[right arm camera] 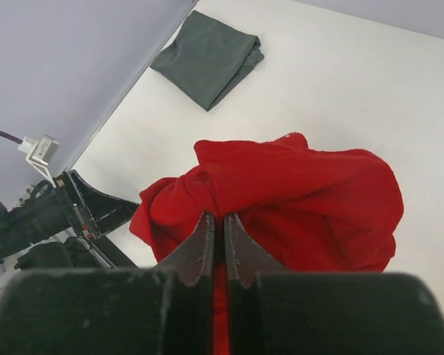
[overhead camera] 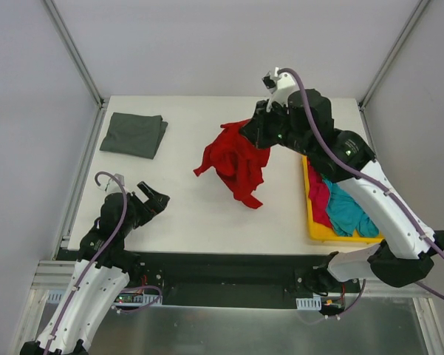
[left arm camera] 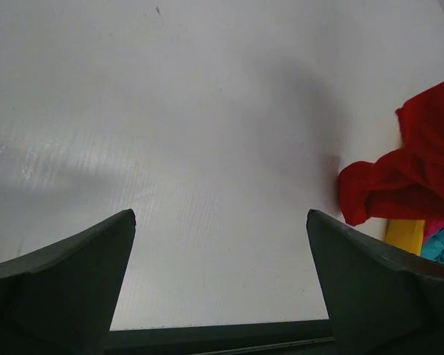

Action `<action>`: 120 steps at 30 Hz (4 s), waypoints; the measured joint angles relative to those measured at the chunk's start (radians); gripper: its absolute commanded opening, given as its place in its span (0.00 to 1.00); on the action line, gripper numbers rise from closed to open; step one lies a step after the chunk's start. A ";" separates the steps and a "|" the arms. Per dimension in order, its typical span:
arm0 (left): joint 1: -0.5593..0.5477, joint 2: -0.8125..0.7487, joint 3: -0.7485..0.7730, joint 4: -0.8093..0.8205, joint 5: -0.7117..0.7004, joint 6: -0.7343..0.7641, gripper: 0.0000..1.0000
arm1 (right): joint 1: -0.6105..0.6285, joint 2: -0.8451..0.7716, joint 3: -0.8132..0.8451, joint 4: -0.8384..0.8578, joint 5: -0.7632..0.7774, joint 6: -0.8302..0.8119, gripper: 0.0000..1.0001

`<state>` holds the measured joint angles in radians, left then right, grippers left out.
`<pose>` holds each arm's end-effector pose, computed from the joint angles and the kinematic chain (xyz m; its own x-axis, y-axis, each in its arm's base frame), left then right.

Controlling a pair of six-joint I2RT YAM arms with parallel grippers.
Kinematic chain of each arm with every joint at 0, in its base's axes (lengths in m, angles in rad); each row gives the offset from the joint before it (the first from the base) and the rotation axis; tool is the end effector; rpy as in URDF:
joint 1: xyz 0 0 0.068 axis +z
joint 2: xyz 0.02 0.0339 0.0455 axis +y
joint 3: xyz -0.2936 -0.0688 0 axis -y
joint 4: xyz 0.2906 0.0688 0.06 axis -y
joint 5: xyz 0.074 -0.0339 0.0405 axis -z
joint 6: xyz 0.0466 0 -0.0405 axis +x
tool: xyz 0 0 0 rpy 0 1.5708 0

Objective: Fold and stack the t-shirts
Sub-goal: Move the tshirt to the center of the board, then flatten out the tshirt

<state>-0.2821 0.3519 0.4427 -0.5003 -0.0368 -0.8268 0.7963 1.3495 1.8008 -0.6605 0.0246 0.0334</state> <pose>0.1339 -0.0370 0.2528 -0.4398 -0.6381 -0.6320 -0.1149 0.7379 -0.6650 0.2168 0.2200 0.5556 -0.1685 -0.1244 -0.9778 -0.6925 0.7209 0.0276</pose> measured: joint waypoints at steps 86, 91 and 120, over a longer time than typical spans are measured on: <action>-0.026 0.703 0.048 0.319 -0.072 0.106 0.00 | -0.208 0.233 -0.880 0.283 0.022 -0.208 0.99; -0.026 0.708 0.048 0.319 -0.074 0.108 0.00 | -0.211 0.351 -0.798 0.284 -0.008 -0.264 0.90; -0.026 0.708 0.055 0.264 -0.108 0.111 0.00 | -0.076 0.446 -0.697 0.314 0.243 -0.044 0.01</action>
<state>-0.3080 1.0595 0.4973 -0.2363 -0.1452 -0.7162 0.7200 1.7954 1.1038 -0.3466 0.2672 -0.0105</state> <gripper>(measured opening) 0.011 0.040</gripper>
